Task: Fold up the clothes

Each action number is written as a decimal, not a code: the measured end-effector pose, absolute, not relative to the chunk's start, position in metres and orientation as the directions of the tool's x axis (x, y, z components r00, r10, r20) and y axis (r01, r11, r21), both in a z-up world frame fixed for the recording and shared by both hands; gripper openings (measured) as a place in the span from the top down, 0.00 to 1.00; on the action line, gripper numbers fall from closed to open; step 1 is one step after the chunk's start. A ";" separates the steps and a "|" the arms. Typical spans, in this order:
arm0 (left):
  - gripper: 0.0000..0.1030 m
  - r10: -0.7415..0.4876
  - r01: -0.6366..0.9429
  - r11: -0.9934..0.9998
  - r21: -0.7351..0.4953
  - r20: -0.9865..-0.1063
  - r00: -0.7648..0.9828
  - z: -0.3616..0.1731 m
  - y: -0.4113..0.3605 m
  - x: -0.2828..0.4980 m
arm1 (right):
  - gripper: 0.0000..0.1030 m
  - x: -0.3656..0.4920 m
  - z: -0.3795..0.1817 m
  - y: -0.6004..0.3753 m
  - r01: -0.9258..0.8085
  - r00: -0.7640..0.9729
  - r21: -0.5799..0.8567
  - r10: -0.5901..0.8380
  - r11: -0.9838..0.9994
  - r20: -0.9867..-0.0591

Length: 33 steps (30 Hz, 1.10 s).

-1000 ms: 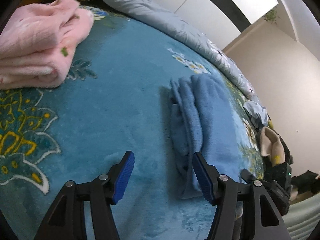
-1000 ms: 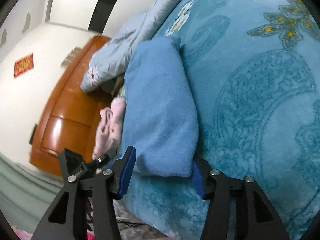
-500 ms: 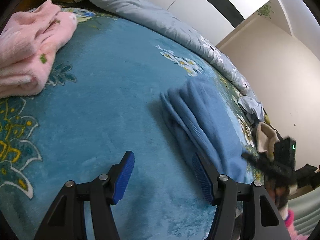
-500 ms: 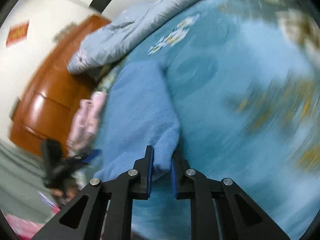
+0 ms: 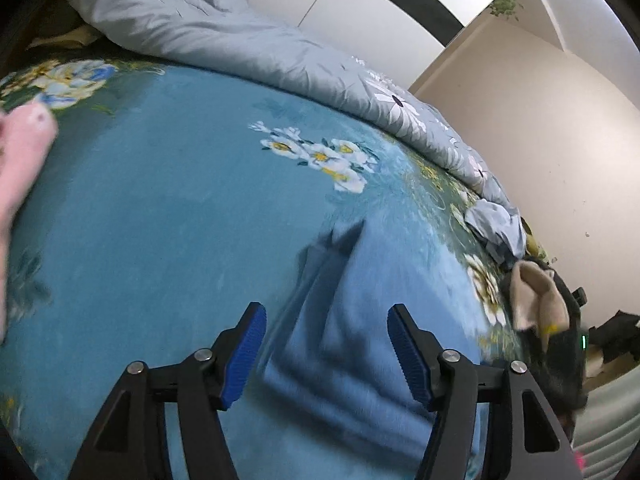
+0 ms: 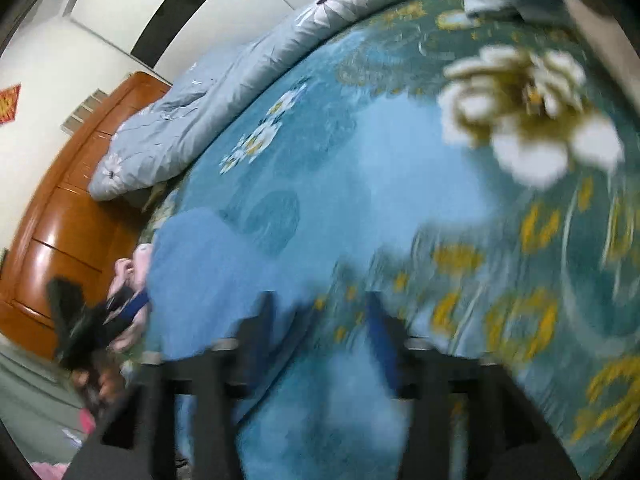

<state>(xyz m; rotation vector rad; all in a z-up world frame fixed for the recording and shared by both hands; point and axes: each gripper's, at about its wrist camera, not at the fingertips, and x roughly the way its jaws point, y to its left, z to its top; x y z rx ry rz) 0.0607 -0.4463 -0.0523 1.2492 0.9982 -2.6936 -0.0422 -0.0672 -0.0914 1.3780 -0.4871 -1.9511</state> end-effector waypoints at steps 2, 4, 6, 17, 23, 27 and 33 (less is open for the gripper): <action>0.33 0.279 0.293 -0.778 -0.556 -0.724 -0.632 -0.067 -0.448 0.040 | 0.25 -0.032 -0.097 -0.071 0.293 -0.193 0.690 -0.747 -0.662 -0.636; 0.33 0.309 0.317 -0.767 -0.558 -0.754 -0.580 -0.082 -0.448 0.025 | 0.20 -0.022 -0.103 -0.075 0.266 -0.190 0.728 -0.775 -0.632 -0.603; 0.34 0.334 0.320 -0.763 -0.562 -0.766 -0.550 -0.093 -0.447 0.022 | 0.18 -0.013 -0.105 -0.080 0.244 -0.204 0.746 -0.785 -0.620 -0.586; 0.33 0.449 0.273 -0.695 -0.666 -0.698 -0.558 -0.102 -0.454 0.039 | 0.24 0.033 -0.109 -0.135 0.243 -0.164 0.765 -0.803 -0.596 -0.574; 0.35 0.480 0.276 -0.647 -0.710 -0.661 -0.577 -0.103 -0.450 0.052 | 0.86 0.015 -0.101 -0.117 0.211 -0.209 0.769 -0.796 -0.604 -0.568; 0.36 0.578 0.234 -0.586 -0.776 -0.603 -0.550 -0.111 -0.425 0.067 | 0.87 -0.010 -0.076 -0.094 0.270 -0.259 0.721 -0.769 -0.639 -0.585; 0.35 0.547 0.204 -0.630 -0.749 -0.615 -0.568 -0.099 -0.406 0.079 | 0.85 -0.039 -0.091 -0.072 0.209 -0.220 0.724 -0.753 -0.657 -0.620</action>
